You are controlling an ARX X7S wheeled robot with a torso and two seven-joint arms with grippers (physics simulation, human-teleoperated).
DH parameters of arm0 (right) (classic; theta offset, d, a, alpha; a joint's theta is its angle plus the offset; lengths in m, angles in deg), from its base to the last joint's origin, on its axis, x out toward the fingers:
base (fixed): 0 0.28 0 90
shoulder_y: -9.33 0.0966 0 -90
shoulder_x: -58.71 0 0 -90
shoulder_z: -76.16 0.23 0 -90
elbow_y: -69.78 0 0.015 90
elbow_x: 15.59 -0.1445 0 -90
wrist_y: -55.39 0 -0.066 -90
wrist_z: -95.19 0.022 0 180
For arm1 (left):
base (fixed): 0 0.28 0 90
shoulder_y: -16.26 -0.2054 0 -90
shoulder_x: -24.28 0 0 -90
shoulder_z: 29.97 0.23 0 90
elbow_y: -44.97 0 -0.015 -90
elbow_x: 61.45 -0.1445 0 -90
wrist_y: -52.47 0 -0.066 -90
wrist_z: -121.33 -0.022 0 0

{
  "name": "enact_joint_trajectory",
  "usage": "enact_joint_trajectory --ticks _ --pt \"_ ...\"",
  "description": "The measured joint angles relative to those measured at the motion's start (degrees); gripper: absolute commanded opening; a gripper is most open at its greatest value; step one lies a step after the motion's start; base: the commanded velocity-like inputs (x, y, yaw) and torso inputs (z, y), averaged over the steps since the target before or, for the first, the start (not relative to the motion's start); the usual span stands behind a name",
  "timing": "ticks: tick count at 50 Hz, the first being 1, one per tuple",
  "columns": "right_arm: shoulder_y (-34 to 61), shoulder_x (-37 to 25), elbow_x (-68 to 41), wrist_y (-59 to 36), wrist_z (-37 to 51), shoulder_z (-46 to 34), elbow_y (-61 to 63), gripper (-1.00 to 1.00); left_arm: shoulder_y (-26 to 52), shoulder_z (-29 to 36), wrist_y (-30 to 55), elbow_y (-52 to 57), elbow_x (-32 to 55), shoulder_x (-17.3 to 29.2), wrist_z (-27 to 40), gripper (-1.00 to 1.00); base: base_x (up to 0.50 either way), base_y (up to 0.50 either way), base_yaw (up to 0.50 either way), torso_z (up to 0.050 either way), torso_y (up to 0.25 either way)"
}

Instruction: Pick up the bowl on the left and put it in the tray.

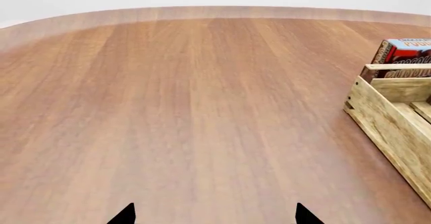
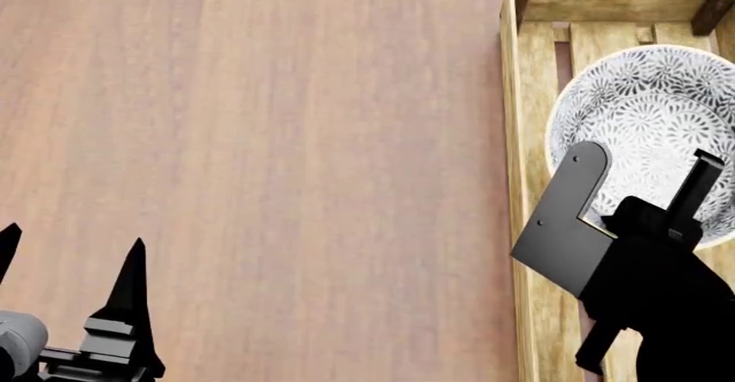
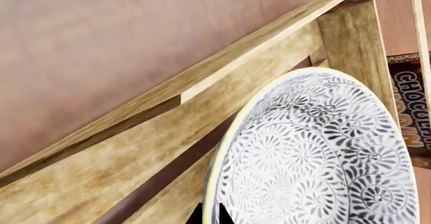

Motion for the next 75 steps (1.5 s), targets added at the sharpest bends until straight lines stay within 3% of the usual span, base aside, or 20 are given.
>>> enact_joint_trajectory --ticks 9,10,45,75 --pt "-0.08 0.28 0.35 0.70 0.18 -0.02 -0.77 -1.00 0.00 0.15 -0.23 -0.15 0.05 0.14 0.10 1.00 0.00 0.00 0.00 0.000 -0.002" --pt "-0.09 0.29 0.41 0.72 0.21 -0.04 -0.79 1.00 0.01 0.17 -0.24 -0.16 0.06 0.16 0.12 1.00 0.00 0.00 0.00 0.000 0.000" --pt "0.06 0.15 2.20 0.27 0.24 -0.41 -0.29 1.00 0.20 0.54 -0.34 0.16 0.61 0.78 0.90 1.00 0.00 0.00 0.00 0.000 0.000" --pt "6.00 -8.50 -0.23 -13.54 -5.50 5.48 21.99 1.00 0.62 0.45 0.84 2.68 1.82 1.63 2.19 1.00 0.00 0.00 0.00 0.000 0.000"
